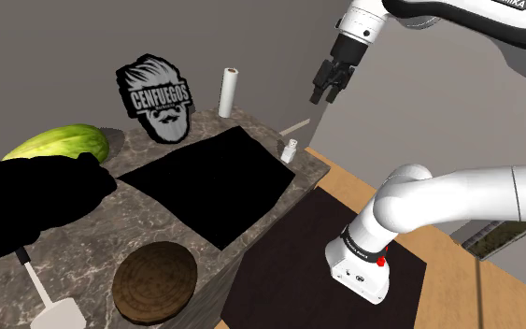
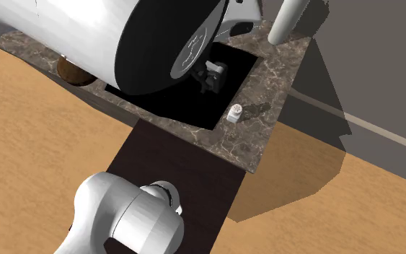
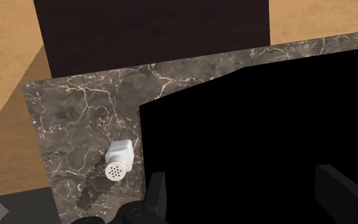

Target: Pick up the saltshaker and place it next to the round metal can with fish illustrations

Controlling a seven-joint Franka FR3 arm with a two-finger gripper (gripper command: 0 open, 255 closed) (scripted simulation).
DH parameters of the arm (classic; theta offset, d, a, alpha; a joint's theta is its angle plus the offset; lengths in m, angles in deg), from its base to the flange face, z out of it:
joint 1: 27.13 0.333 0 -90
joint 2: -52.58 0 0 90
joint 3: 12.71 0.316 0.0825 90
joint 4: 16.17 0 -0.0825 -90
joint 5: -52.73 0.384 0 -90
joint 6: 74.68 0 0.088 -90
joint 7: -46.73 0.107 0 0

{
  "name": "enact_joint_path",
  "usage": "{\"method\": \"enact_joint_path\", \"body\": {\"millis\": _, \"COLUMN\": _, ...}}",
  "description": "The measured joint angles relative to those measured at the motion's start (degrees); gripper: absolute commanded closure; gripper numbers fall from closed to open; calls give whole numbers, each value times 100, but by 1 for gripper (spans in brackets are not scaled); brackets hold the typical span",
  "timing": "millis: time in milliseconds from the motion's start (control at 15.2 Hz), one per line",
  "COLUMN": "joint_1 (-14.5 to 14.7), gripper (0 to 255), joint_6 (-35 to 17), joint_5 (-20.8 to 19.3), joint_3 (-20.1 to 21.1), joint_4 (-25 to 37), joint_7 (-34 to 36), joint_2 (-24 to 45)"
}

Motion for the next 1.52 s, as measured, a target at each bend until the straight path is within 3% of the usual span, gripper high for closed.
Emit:
{"method": "enact_joint_path", "body": {"millis": 330, "joint_1": -48, "gripper": 0, "joint_6": -424, "joint_5": -189, "joint_3": -120, "joint_4": -317, "joint_7": -263, "joint_2": 165}}
{"method": "enact_joint_path", "body": {"millis": 858, "joint_1": -202, "gripper": 0, "joint_6": -1872, "joint_5": -666, "joint_3": -468, "joint_4": -1019, "joint_7": -927, "joint_2": 1009}}
{"method": "enact_joint_path", "body": {"millis": 1518, "joint_1": -359, "gripper": 0, "joint_6": -3450, "joint_5": -1062, "joint_3": -857, "joint_4": -1234, "joint_7": -1522, "joint_2": 2401}}
